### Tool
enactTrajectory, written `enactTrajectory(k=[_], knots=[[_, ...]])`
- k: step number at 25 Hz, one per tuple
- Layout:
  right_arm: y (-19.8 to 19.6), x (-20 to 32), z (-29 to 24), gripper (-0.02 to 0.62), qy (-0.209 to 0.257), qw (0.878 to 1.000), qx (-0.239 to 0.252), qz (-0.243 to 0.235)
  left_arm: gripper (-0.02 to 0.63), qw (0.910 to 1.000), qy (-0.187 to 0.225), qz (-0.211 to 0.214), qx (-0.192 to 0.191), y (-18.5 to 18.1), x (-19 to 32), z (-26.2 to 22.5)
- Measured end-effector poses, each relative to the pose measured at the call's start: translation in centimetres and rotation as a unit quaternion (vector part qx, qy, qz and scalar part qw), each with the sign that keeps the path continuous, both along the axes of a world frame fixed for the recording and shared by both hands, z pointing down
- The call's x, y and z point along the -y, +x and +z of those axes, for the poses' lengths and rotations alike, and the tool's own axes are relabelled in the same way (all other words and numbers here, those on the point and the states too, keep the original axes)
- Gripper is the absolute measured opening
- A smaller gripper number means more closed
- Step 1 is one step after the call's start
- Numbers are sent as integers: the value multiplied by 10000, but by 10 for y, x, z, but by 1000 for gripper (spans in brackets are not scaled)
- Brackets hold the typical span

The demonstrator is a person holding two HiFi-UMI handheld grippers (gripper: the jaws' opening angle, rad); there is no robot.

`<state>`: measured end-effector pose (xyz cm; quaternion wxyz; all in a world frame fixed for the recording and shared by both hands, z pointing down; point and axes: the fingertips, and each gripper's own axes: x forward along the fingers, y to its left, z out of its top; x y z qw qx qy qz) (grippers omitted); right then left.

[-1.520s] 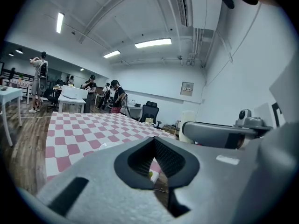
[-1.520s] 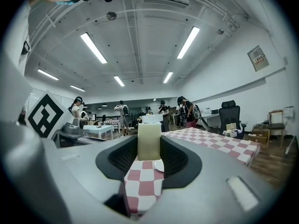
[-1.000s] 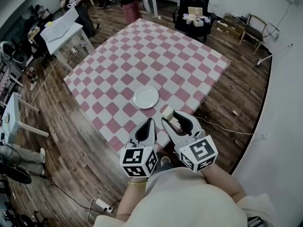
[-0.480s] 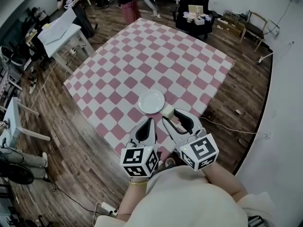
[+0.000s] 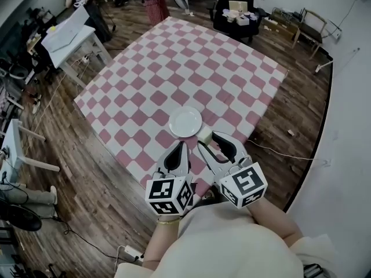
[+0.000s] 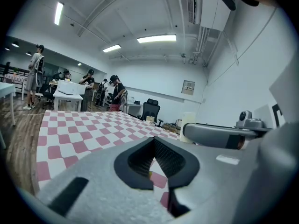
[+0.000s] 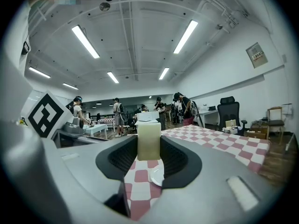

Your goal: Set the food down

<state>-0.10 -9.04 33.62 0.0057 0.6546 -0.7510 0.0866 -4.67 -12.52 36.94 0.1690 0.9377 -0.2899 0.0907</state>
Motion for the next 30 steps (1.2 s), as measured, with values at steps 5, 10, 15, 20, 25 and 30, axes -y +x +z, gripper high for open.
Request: enactTrajectory(k=[5,10,15,20,25,30], knots=[[1,3,3,156,-82,9999,-15,-61,5,9999,-77,-82,30,0,3,3],[13,14,5,156,-114,9998,-10,-172,5,9997,-110,-215,80,10,13,7],[32,31,9,156,-201,9992,-51,-349,5,9987,-183,-466,85,21,30,11],[50,51,11,156,-248,9973,-159,-673,5,9967,-165,-785,89,33,47,14],[60,72,17,156,-325,9942,-210,-1001,5,9946,-184,-1021,53,43,62,19],[65,89,24,156,-398,9899,-249,-1340,5,9910,-198,-1323,102,46,74,25]])
